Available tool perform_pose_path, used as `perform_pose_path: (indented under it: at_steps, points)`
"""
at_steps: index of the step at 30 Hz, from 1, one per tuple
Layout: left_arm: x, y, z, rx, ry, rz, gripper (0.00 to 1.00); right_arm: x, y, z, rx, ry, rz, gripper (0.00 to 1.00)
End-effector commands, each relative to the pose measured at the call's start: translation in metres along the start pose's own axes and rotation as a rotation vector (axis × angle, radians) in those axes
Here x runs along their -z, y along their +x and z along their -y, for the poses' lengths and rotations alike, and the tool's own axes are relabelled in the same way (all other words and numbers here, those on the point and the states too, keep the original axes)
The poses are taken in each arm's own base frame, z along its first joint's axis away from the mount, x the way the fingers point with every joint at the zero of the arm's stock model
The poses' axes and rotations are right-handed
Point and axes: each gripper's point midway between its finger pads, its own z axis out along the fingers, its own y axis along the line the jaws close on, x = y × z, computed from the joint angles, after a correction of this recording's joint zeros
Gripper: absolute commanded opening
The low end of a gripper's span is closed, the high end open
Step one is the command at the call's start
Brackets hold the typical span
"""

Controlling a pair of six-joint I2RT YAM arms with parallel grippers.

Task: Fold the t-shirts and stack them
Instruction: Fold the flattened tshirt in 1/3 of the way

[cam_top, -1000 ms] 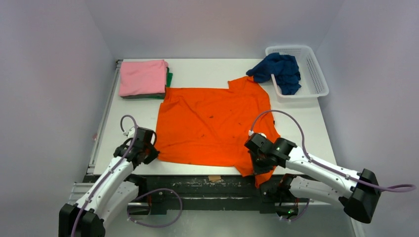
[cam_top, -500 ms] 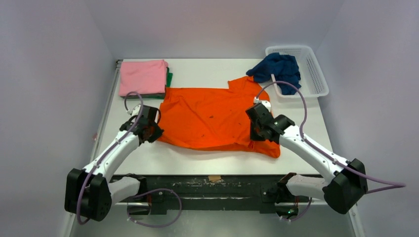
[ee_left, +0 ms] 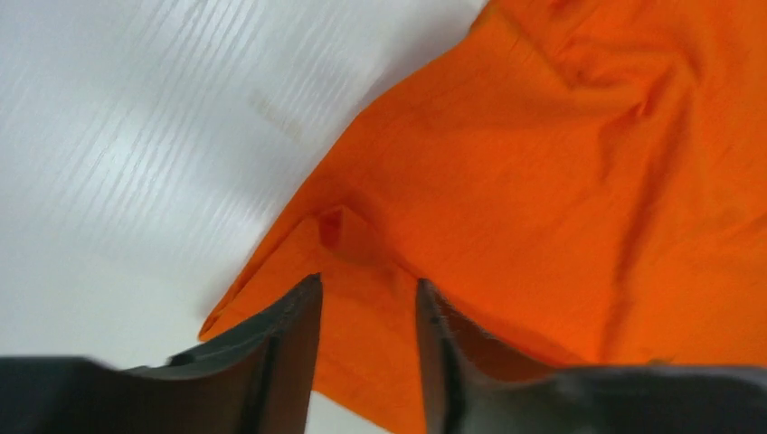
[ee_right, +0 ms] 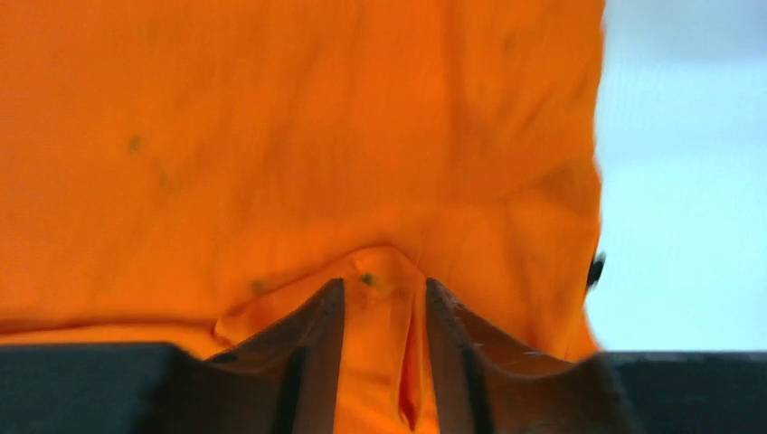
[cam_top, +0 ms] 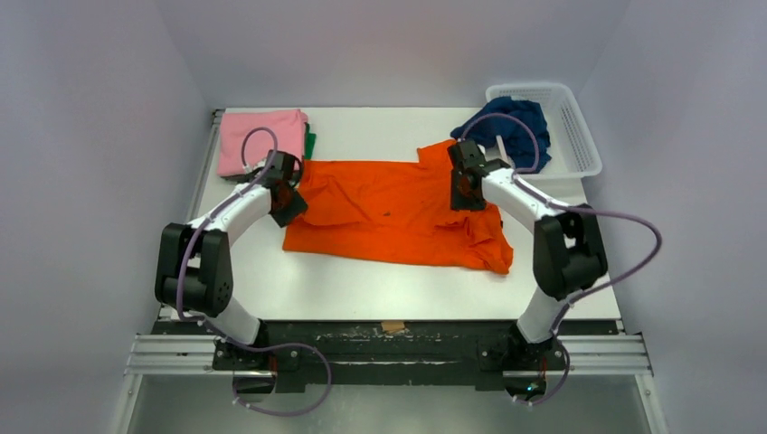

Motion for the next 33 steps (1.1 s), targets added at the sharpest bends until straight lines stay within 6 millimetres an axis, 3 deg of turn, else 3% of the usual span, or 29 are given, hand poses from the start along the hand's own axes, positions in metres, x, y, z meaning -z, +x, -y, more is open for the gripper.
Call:
perform_pose_path:
  at_steps: [1, 2, 3, 5, 7, 10, 13, 15, 18, 24, 27, 33]
  points:
    - [0.018, -0.035, 0.021, 0.003, 0.065, 0.059, 0.68, -0.010, -0.070, 0.028, 0.019, 0.229, 0.150, 0.43]
    - [0.025, -0.039, 0.021, -0.005, 0.071, 0.074, 0.96, -0.007, -0.075, 0.038, 0.012, 0.301, 0.157, 0.47]
    - [0.032, -0.042, 0.021, -0.014, 0.079, 0.085, 0.99, 0.000, -0.080, 0.046, 0.000, 0.343, 0.176, 0.48]
    - [0.044, -0.041, 0.020, -0.028, 0.105, 0.094, 1.00, 0.012, -0.081, 0.048, -0.019, 0.328, 0.214, 0.53]
    - [0.051, -0.033, 0.021, -0.049, 0.154, 0.078, 1.00, 0.023, -0.068, 0.036, -0.043, 0.215, 0.224, 0.56]
    - [0.053, -0.007, 0.029, -0.094, 0.265, 0.016, 1.00, 0.035, -0.031, 0.001, -0.028, -0.065, 0.210, 0.77]
    - [0.052, 0.018, 0.038, -0.139, 0.337, -0.037, 1.00, 0.043, 0.001, -0.033, -0.024, -0.315, 0.171, 0.82]
    - [0.047, 0.031, 0.039, -0.170, 0.331, -0.068, 1.00, 0.039, 0.017, -0.031, -0.005, -0.306, 0.140, 0.83]
    - [0.032, 0.052, 0.039, -0.203, 0.322, -0.130, 1.00, 0.023, 0.028, -0.007, -0.009, -0.152, 0.097, 0.78]
    - [0.008, 0.071, 0.033, -0.216, 0.286, -0.210, 1.00, -0.014, 0.046, -0.005, -0.005, -0.061, -0.037, 0.62]
    - [0.003, 0.071, 0.025, -0.221, 0.249, -0.202, 1.00, -0.020, 0.049, -0.003, -0.010, -0.032, -0.061, 0.54]
    - [-0.003, 0.070, 0.016, -0.225, 0.198, -0.186, 1.00, -0.017, 0.051, 0.020, -0.019, 0.087, -0.063, 0.35]
